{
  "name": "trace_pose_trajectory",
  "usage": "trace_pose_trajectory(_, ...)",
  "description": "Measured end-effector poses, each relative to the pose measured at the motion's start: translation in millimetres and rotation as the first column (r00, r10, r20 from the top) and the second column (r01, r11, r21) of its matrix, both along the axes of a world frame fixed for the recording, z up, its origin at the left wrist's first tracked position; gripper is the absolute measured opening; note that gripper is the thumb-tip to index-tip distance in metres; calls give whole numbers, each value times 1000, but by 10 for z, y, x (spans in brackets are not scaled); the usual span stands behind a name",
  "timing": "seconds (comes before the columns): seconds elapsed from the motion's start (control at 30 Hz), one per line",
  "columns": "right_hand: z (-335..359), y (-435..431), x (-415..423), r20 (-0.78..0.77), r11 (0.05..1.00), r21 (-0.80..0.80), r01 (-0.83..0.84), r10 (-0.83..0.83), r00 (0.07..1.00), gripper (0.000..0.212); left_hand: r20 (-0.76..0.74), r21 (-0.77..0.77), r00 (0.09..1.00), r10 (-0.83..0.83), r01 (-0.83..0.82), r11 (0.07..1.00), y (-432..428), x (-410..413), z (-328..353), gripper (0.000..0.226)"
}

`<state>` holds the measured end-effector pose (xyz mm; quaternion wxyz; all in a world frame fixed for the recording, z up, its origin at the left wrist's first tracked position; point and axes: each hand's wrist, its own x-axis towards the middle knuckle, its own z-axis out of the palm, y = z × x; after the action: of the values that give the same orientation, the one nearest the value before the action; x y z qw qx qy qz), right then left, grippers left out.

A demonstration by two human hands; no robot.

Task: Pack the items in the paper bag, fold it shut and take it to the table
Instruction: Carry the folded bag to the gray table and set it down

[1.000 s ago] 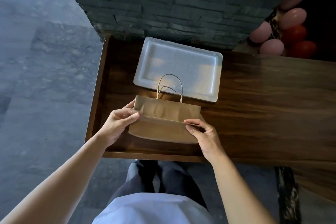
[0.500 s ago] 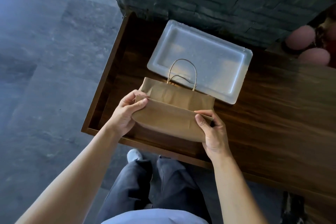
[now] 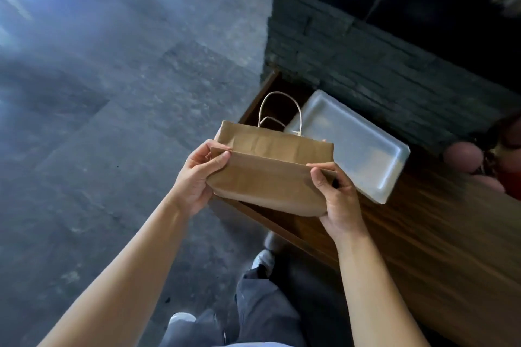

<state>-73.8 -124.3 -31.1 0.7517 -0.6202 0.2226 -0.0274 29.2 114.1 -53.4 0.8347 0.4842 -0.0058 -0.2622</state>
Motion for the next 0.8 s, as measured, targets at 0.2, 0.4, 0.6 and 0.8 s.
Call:
trace_pose_trajectory(0.2, 565, 1784, 359, 179, 943, 86, -321, 302, 936, 15, 127, -17, 930, 345, -346, 938, 1966, -582, 597, 2)
trace_pose_trajectory(0.4, 854, 3937, 291, 290, 667, 89, -740, 693, 660, 8, 156, -43, 692, 705, -708, 705, 3949, -1760, 971, 10)
trace_pose_trajectory(0.6, 883, 5699, 39, 314, 246, 152, -957, 906, 283, 11, 173, 17, 398, 901, -916, 401, 5169, -2911, 1100, 16)
trace_pose_trajectory(0.8, 760, 7250, -298, 251, 21, 105, -994, 967, 47, 17, 142, 75, 91, 986, -994, 81, 6059, -3639, 983, 27)
